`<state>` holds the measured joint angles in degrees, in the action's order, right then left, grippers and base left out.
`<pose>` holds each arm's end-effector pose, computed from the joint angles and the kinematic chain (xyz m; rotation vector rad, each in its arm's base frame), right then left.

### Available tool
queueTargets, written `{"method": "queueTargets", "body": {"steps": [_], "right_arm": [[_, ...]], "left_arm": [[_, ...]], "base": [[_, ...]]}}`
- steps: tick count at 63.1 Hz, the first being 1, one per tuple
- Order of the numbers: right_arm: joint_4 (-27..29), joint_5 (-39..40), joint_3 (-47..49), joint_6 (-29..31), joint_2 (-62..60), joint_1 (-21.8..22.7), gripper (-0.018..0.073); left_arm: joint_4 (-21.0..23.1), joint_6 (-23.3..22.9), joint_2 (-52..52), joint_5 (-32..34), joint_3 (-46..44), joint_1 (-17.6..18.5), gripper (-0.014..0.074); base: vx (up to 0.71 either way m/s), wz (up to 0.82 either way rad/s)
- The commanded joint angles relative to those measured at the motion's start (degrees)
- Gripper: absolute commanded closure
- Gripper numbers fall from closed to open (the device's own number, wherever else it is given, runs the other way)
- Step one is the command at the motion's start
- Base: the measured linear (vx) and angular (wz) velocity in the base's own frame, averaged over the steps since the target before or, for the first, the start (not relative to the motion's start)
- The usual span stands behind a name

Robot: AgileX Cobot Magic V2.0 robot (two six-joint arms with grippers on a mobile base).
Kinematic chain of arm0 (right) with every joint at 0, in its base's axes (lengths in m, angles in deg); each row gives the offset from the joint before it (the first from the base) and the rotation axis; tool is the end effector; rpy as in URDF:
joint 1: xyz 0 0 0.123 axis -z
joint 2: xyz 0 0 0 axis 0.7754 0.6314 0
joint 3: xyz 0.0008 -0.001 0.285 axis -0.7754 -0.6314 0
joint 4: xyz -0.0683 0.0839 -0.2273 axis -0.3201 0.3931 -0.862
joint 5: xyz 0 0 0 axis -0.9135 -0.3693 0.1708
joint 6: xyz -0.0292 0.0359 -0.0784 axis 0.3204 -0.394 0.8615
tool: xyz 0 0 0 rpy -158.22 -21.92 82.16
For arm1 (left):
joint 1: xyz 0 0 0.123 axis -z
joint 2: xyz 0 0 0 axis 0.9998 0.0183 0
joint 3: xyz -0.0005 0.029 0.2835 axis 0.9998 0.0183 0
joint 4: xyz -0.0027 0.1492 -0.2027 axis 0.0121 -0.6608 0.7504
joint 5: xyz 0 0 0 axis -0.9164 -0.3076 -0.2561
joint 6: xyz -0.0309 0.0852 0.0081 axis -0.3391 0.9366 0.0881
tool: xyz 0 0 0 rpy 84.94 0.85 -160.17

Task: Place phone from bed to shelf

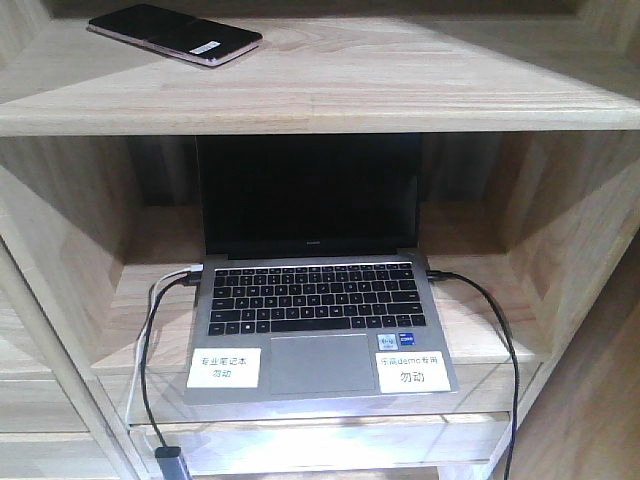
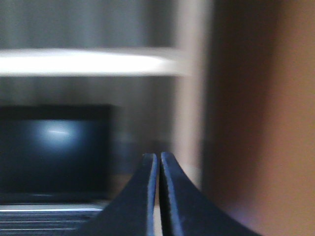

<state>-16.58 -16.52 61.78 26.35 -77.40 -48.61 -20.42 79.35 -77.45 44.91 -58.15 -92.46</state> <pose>0.0436 -0.0003 0.2911 0.0130 1.5331 -0.0238 0.0556 0.0027 0.1855 -0.0301 1.6932 0.0529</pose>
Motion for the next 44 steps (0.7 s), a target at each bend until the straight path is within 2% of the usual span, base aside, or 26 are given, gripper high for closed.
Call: {"method": "queueTargets", "body": {"steps": [1,11,19,32,36,44], "right_arm": [[-0.36,5.0,-0.05,1.53,0.44,1.83,0.0564],[-0.13,12.64,-8.08,1.84,-2.15,1.66,0.0564],[-0.13,15.62,-13.24,1.88,-3.82,1.66,0.0564],[0.24,17.41,-21.05,1.59,-5.57,1.66,0.0564],[0.45,13.55,-20.91,1.68,-6.34,1.66,0.0564],[0.45,12.46,-20.91,1.91,-6.28,1.66,0.0564]], "left_arm": [[0.53,0.0,-0.48,3.99,0.41,-0.02,0.0595],[0.53,0.0,-0.48,3.99,0.41,-0.02,0.0595],[0.53,0.0,-0.48,3.99,0.41,-0.02,0.0595],[0.53,0.0,-0.48,3.99,0.41,-0.02,0.0595],[0.53,0.0,-0.48,3.99,0.41,-0.02,0.0595],[0.53,0.0,-0.48,3.99,0.41,-0.02,0.0595]], "base": [[0.0,0.0],[0.0,0.0],[0.0,0.0],[0.0,0.0],[0.0,0.0],[0.0,0.0]]}}
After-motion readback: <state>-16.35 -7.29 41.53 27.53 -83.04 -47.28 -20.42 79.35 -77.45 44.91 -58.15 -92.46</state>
